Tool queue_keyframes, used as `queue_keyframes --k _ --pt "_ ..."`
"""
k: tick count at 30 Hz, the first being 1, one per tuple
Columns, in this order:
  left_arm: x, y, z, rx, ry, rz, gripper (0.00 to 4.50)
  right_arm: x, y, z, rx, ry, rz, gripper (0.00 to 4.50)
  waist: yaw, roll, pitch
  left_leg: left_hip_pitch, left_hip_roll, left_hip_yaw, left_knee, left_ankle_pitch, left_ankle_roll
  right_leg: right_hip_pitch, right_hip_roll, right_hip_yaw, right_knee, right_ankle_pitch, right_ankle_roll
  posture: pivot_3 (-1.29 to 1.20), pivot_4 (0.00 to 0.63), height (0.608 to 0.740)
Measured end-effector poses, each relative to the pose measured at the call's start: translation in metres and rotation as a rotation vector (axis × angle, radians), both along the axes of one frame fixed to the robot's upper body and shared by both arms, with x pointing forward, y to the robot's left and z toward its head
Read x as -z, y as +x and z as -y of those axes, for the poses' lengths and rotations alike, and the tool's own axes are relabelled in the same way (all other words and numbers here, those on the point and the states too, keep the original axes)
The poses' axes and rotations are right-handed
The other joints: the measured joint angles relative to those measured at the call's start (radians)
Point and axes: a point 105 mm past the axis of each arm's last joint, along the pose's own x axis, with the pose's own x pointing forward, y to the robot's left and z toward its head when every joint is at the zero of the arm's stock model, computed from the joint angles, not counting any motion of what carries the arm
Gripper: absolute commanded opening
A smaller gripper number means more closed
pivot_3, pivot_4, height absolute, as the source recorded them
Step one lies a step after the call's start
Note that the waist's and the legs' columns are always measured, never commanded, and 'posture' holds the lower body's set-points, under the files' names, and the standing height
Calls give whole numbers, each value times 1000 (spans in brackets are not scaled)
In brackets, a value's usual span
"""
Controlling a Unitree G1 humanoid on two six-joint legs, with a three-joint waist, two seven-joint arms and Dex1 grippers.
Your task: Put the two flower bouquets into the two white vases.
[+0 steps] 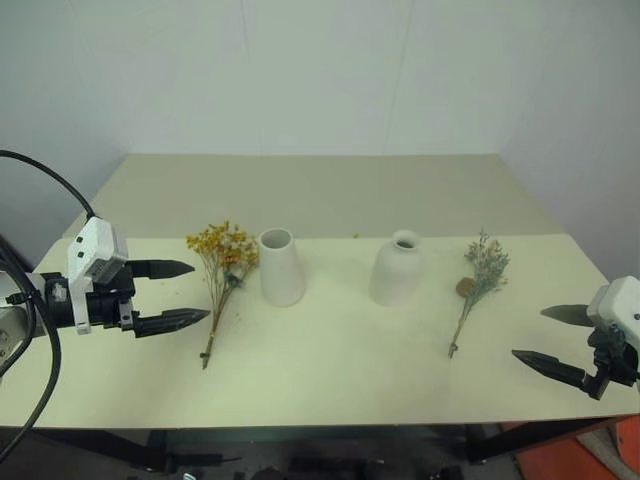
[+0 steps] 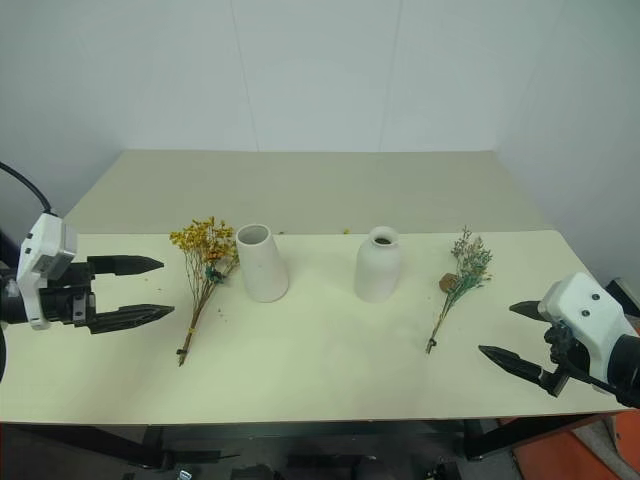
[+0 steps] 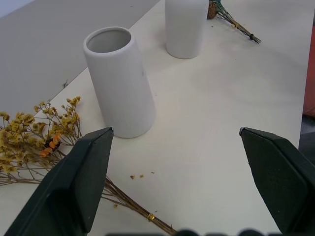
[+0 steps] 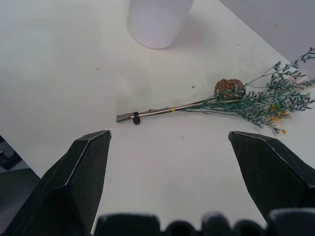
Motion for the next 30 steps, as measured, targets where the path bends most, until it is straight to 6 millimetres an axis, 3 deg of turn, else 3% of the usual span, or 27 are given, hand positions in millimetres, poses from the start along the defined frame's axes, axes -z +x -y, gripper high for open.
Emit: queue_keyframes --k 13,16,23,30 --pt "-12 4 12 33 -47 36 4492 -4 8 1 43 17 34 4500 0 0 0 0 0 0 0 0 0 0 0 0 0 0 0 0 150 740" --pt "-19 7 39 151 -99 63 4492 -8 28 0 119 75 73 4500 -1 0 0 1 -1 0 0 0 0 2 0 0 0 0 0 0 150 740" --pt "-3 22 104 382 -89 58 4492 7 70 -13 334 260 25 4500 -2 0 0 -2 -2 -1 0 0 0 -1 0 1 1 1 0 0 150 740" --pt "15 46 139 486 -42 69 4492 34 88 -34 514 324 -149 4500 -3 0 0 -14 -2 -2 1 1 0 -13 0 1 3 6 -9 0 150 740"
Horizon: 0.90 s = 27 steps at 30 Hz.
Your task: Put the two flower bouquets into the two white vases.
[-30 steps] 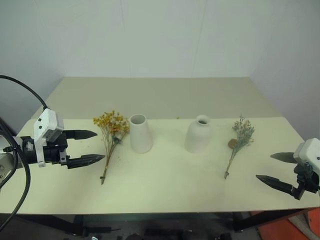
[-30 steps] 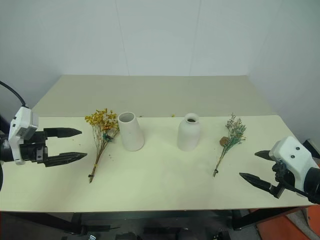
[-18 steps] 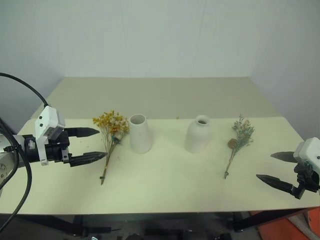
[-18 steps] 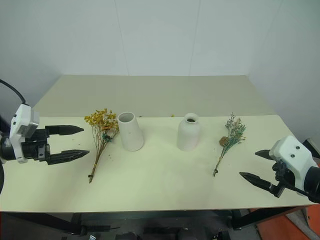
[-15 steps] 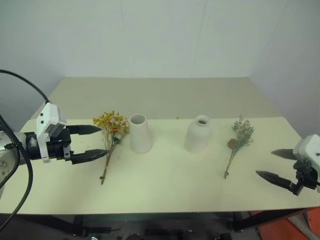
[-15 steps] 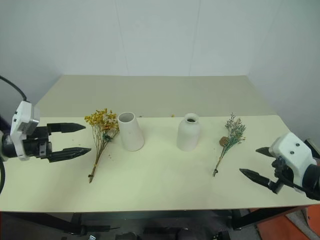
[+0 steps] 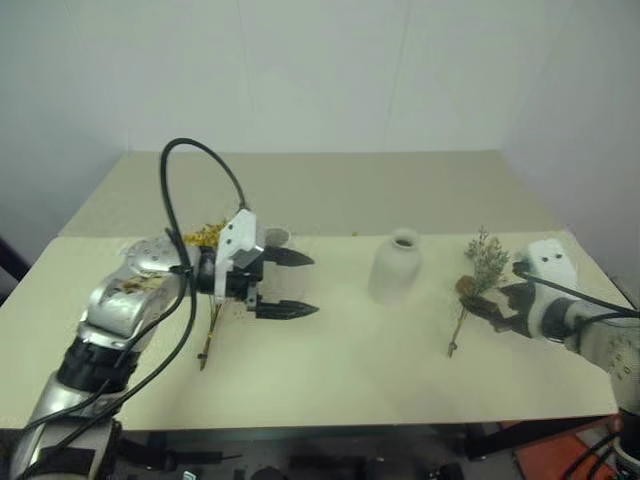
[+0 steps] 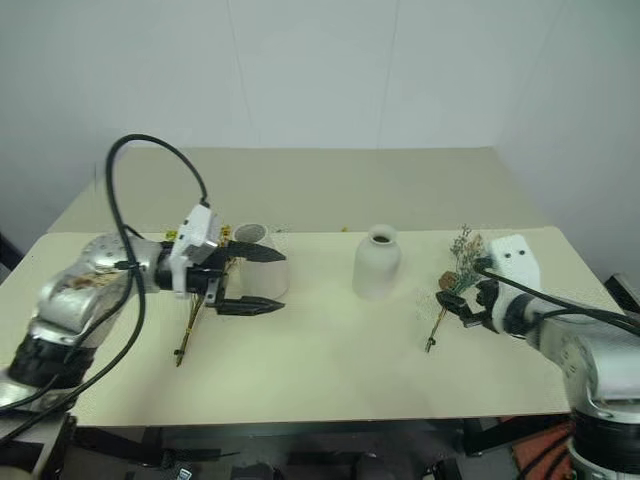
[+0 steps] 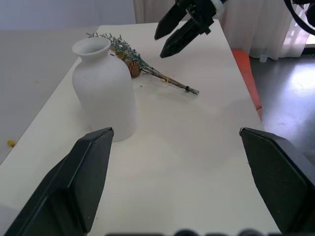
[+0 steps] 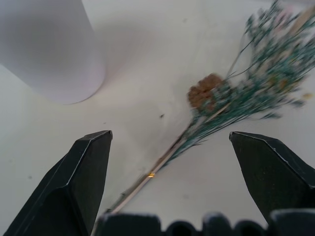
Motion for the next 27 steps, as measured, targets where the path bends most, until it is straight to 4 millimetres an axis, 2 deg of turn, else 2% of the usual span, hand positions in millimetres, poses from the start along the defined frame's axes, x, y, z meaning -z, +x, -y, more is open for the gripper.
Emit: queue_keyframes --k 5,8,12,20,23,27 --pt "17 9 25 69 92 53 4492 18 7 -8 75 -24 -91 4500 1 0 0 -1 -1 0 1 0 0 0 -1 0 0 1 1 0 150 740" --pt "26 12 29 76 106 46 4492 25 11 -2 131 -28 -121 4500 0 0 0 -1 -1 0 2 0 0 0 -1 0 0 1 1 0 150 740" --pt "29 15 34 79 104 46 4492 28 16 11 202 -37 -146 4500 -3 0 0 -1 0 0 2 0 0 0 0 0 0 1 1 0 150 740" --pt "30 12 42 81 79 48 4492 24 32 15 224 1 -151 4500 -6 1 0 0 0 0 2 0 0 0 0 0 1 1 1 0 150 740" --pt "35 10 41 67 76 30 4500 26 36 16 225 7 -164 3850 -8 1 0 0 0 0 2 0 0 0 0 0 1 1 1 0 150 740" --pt "39 8 36 40 77 19 4500 35 38 18 231 16 -198 2524 -11 1 0 0 0 0 2 0 0 0 0 0 1 1 1 0 150 740"
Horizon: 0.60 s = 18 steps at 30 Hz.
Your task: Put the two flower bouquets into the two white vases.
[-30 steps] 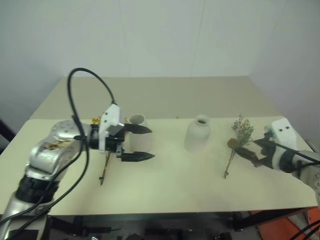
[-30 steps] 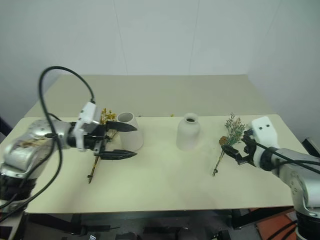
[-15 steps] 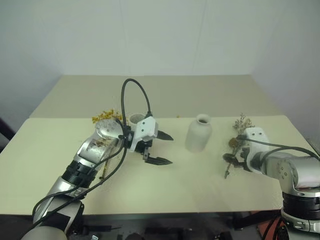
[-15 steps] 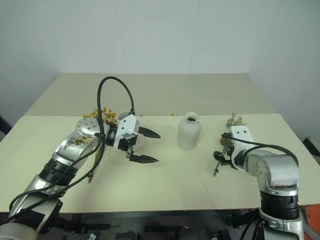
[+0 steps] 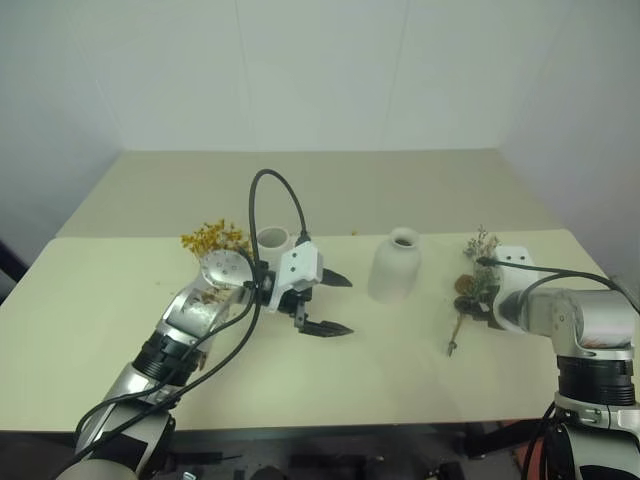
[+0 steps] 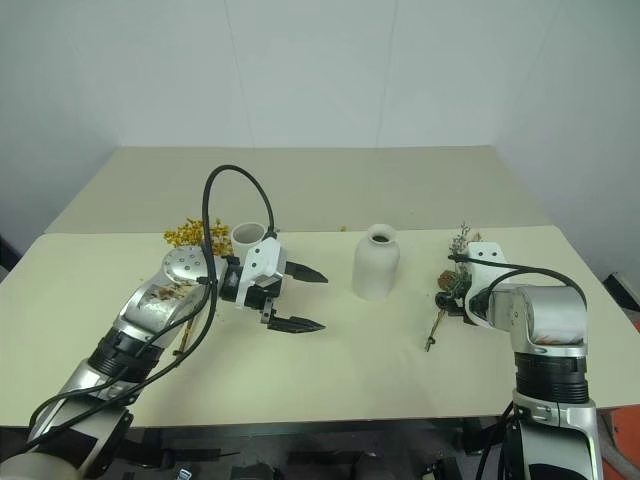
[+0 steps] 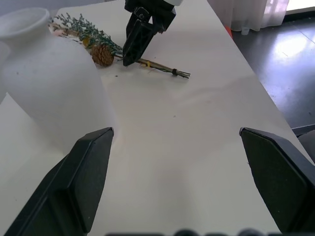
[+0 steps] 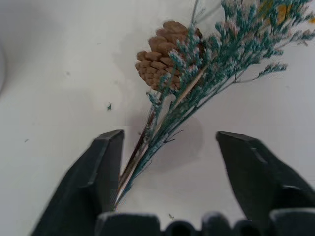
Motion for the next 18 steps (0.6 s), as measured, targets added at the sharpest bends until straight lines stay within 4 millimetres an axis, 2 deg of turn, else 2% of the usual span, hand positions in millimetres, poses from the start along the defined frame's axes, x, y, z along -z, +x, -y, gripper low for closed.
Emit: queue_keyframes --k 7,8,14,16,18 --pt "-6 -1 -6 -30 -26 5 4500 2 5 -1 -15 4 -4 147 -10 0 0 1 0 0 0 0 0 0 0 0 0 0 0 0 150 740" --pt "-5 -1 -7 -34 -27 3 4500 1 5 -2 -18 2 0 32 -11 0 0 0 0 0 0 0 0 0 0 0 0 0 0 0 150 740" --pt "-4 0 -10 -45 -20 4 4500 -13 8 4 23 -13 59 32 -13 0 0 0 0 0 0 0 0 0 0 0 0 0 0 0 150 740" --pt "-5 1 -12 -55 -17 9 4500 -27 9 9 61 -45 129 32 -14 0 0 0 0 0 0 0 0 0 0 0 1 0 0 0 150 740" --pt "-6 2 -14 -64 -16 13 4500 -51 13 11 80 -107 274 32 -15 1 0 0 0 0 0 0 0 -1 0 0 1 0 0 0 150 740"
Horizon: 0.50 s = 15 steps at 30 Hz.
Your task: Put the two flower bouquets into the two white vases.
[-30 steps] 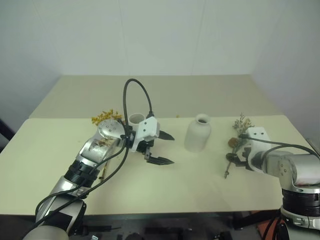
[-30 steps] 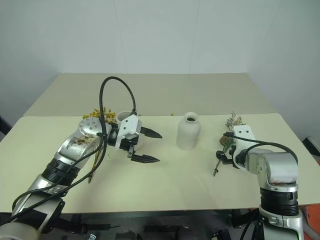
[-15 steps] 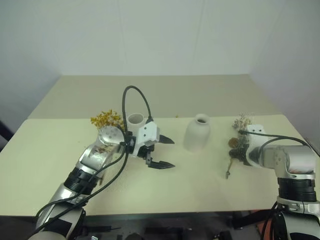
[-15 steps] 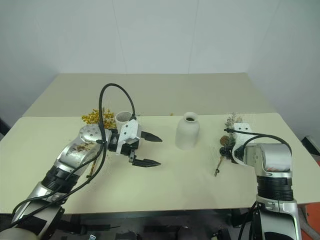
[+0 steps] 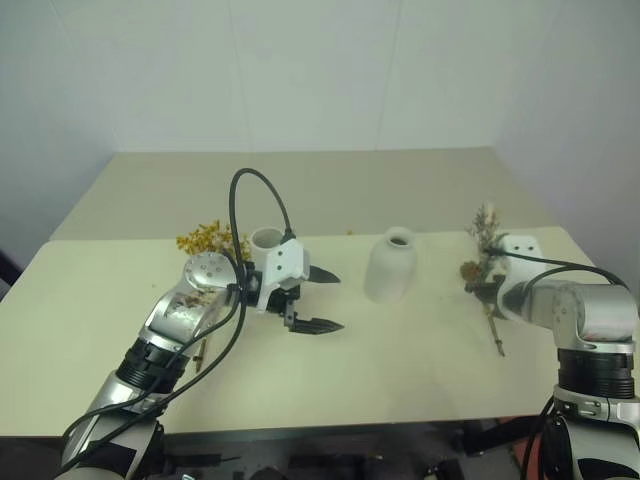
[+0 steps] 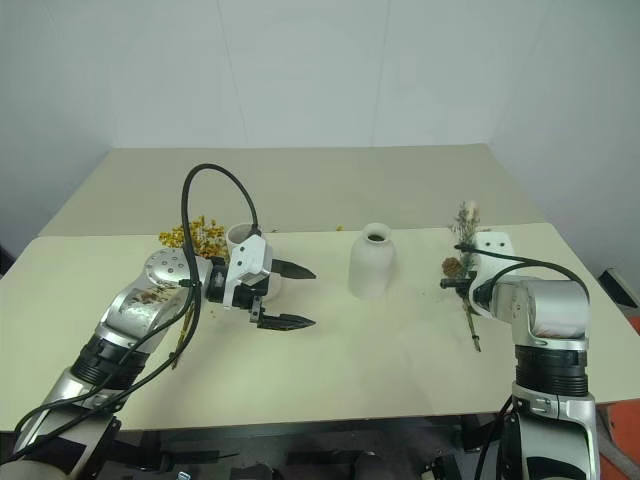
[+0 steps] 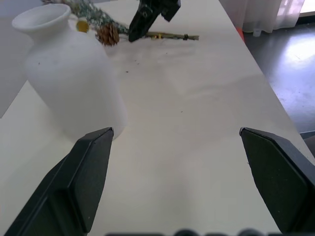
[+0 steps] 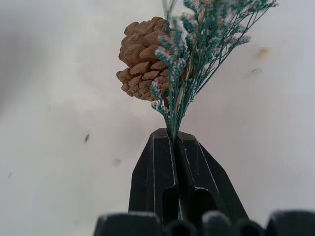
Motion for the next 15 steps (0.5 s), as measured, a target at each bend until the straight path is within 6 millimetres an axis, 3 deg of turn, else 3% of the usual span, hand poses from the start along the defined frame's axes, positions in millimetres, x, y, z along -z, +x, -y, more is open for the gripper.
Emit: queue_keyframes --k 4,6,11,15 --pt "-3 2 -5 -17 -3 9 4500 -77 -3 -19 -55 -81 440 32 -2 0 0 0 0 0 0 0 0 0 0 0 0 0 0 0 150 740" --pt "-7 3 -9 -27 -13 15 4500 -104 -10 -37 -108 -68 626 32 -3 0 0 1 0 0 0 0 0 0 0 0 0 0 0 0 150 740" --pt "-16 5 -18 -55 -53 19 4500 -128 -24 -78 -247 115 891 32 -2 1 0 1 1 0 0 0 0 0 0 0 1 0 0 0 150 740" --pt "-25 6 -23 -71 -111 6 4500 -131 -21 -86 -210 242 989 32 -1 1 0 1 0 0 0 0 0 0 0 0 2 0 0 0 150 740"
